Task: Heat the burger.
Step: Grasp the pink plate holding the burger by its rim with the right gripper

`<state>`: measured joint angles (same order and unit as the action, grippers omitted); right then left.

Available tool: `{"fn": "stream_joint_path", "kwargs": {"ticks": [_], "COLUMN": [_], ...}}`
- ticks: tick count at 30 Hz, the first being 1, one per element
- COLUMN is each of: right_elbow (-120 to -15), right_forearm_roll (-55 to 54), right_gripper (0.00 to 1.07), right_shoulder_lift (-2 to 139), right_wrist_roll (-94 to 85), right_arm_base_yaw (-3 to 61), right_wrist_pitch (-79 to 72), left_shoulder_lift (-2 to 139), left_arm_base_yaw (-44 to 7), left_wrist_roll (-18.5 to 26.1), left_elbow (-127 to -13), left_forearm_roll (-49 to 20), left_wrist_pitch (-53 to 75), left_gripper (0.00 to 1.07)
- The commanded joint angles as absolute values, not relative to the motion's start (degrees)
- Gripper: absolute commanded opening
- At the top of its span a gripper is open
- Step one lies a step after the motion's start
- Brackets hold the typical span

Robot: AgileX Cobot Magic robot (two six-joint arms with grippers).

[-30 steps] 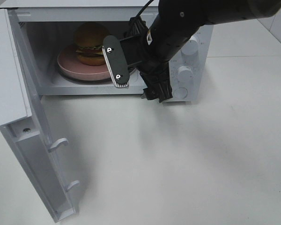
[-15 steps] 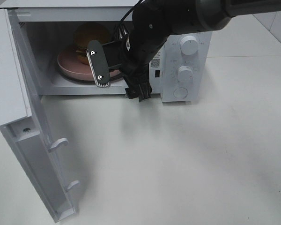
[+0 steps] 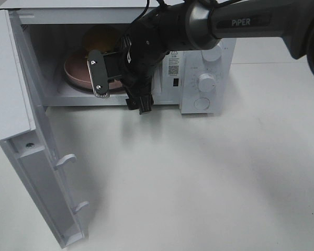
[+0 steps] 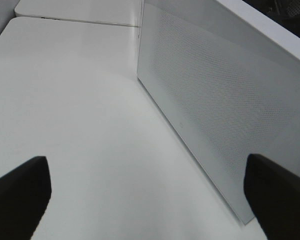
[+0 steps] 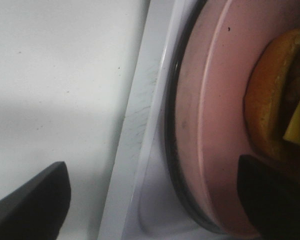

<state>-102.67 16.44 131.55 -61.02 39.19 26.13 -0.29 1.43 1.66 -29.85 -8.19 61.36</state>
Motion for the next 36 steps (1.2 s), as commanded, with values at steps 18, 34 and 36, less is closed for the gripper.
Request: {"fn": "stream_joint_path", "kwargs": {"ticks": [18, 34, 36], "right_elbow": [-113.33, -114.71, -114.71], "right_forearm_roll": [15.76, 14.44, 14.44], "right_gripper": [0.83, 0.4, 0.23], "right_shoulder_lift": [139.52, 141.12, 141.06], "right_wrist_roll": [-58.21, -57.18, -57.18], "right_arm_base_yaw": [37.47, 36.96, 37.13], "right_wrist_pitch": [26.41, 25.78, 26.41], "left_shoulder_lift": [-0.69, -0.69, -0.69], "left_arm_base_yaw": [1.66, 1.66, 1.66], "left_wrist_roll": [1.32, 1.32, 1.32], "left_elbow": [-29.56, -29.56, -29.56], "left_forearm_roll": [-7.96, -7.96, -7.96], "left_wrist_pitch": [61.42, 61.42, 61.42], "left_gripper": [0.98, 0.98, 0.98]}}
